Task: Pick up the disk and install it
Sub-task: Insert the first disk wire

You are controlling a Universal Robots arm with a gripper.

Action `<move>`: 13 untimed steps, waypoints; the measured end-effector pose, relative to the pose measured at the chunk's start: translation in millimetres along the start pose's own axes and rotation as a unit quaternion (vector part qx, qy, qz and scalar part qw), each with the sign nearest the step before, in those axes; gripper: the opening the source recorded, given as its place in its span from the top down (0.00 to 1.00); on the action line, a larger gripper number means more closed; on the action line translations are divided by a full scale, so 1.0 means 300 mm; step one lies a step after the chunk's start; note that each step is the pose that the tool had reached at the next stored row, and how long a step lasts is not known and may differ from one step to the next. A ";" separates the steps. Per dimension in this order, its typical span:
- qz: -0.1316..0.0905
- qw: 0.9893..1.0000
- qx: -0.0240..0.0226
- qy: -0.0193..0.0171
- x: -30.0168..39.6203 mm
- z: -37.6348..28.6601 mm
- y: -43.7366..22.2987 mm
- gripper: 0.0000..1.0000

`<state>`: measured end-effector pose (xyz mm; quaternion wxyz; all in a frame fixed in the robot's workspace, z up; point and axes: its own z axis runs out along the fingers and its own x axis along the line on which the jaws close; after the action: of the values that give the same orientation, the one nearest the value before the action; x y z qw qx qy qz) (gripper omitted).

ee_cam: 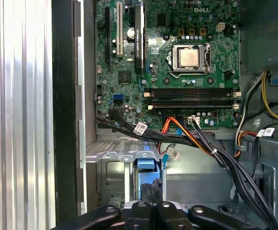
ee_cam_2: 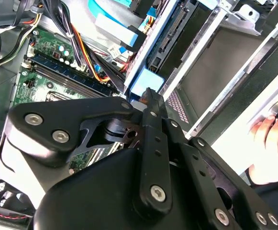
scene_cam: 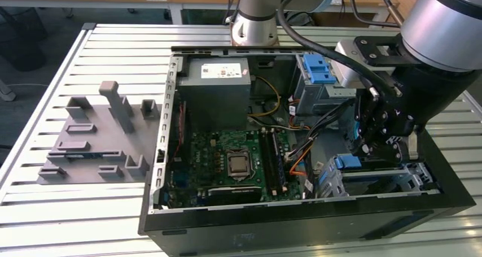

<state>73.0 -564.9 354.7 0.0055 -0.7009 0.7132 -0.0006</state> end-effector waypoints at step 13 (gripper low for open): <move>0.000 1.000 0.000 0.000 0.000 0.002 -0.002 0.89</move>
<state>73.5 -564.9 354.2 0.0055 -0.7009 0.7132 -0.0006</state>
